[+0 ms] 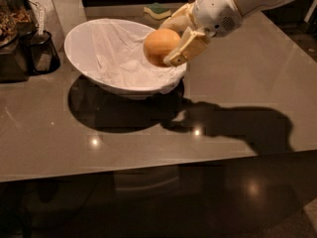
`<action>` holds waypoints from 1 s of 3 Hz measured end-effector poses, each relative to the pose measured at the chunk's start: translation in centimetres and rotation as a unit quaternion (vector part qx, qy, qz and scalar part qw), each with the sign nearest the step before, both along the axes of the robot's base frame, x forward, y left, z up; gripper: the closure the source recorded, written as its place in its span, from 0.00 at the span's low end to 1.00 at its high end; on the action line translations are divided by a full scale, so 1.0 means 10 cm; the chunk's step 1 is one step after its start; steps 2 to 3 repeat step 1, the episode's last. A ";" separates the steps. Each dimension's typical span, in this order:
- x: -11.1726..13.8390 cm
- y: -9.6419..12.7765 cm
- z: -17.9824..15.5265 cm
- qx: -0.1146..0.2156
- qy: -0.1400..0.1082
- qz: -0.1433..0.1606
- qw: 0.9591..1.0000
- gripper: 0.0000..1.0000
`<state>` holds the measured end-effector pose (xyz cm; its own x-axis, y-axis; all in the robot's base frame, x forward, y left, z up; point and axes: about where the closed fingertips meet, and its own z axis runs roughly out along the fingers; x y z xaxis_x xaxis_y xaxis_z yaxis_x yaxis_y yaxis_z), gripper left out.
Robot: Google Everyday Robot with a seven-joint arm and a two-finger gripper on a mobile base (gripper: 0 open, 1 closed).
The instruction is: Pick orange from white bowl
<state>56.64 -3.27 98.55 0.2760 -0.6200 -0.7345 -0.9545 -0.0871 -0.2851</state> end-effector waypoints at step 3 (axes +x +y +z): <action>0.00 -0.02 0.00 0.001 -0.001 -0.001 1.000 1.00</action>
Offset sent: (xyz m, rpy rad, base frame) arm 0.0000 0.0000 0.0000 0.0000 0.0000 0.0000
